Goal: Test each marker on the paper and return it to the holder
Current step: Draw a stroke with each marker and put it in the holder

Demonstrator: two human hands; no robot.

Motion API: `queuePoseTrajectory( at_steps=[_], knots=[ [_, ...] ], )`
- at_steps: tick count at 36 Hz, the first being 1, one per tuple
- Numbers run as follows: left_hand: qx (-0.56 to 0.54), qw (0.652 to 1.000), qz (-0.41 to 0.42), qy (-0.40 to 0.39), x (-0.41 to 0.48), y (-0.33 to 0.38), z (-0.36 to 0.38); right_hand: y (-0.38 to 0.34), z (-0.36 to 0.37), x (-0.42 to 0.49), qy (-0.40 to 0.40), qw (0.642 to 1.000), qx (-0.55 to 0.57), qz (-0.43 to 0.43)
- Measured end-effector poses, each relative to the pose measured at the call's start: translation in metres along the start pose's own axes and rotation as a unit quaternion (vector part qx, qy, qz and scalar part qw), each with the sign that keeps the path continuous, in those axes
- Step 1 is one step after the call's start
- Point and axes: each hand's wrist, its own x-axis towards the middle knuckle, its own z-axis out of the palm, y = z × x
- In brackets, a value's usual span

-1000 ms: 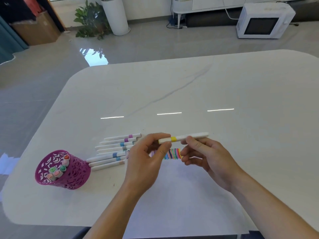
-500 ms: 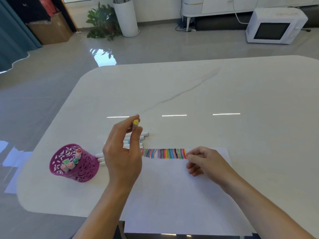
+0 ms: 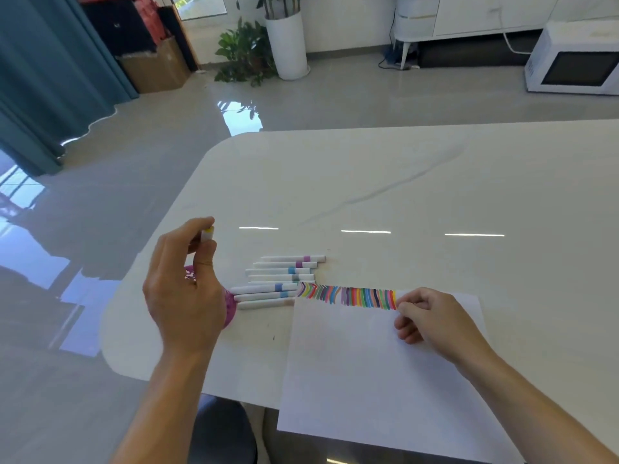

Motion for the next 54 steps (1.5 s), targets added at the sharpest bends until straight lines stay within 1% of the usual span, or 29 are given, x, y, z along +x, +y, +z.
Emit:
queuePoseTrajectory(
  at_steps=[8,13,33,37,40,43,47,50,52,54],
  knots=[
    [0.057,0.987,-0.128,-0.074,-0.002,-0.016,-0.017,0.002,-0.001,0.002,0.001,1.000,-0.008,0.001],
    [0.085,0.976,-0.175,-0.096,-0.003,-0.023,-0.019,0.003,-0.001,0.003,0.000,1.000,-0.002,0.004],
    [0.191,0.938,-0.248,-0.150,-0.007,-0.024,-0.011,0.003,0.001,0.005,0.007,1.000,-0.019,0.000],
    [0.189,0.939,-0.243,-0.154,-0.008,-0.021,-0.007,0.003,0.001,0.005,0.007,1.000,-0.020,0.000],
    [0.191,0.947,-0.216,-0.141,-0.008,-0.016,-0.003,0.003,0.001,0.005,0.007,1.000,-0.021,0.000],
    [0.193,0.960,-0.154,-0.131,-0.009,-0.009,0.000,0.003,0.001,0.005,0.007,1.000,-0.018,0.002],
    [0.181,0.972,-0.048,-0.140,-0.017,0.004,0.011,0.003,0.000,0.005,0.007,1.000,-0.019,0.004],
    [0.149,0.971,-0.022,-0.183,-0.025,0.013,0.023,0.002,-0.001,0.006,0.005,1.000,-0.016,0.006],
    [0.135,0.961,-0.041,-0.237,-0.032,0.015,0.031,0.002,-0.002,0.006,0.003,1.000,-0.009,0.011],
    [0.137,0.942,-0.065,-0.299,-0.039,0.013,0.038,0.002,-0.004,0.006,0.006,1.000,-0.005,0.015]
  ],
)
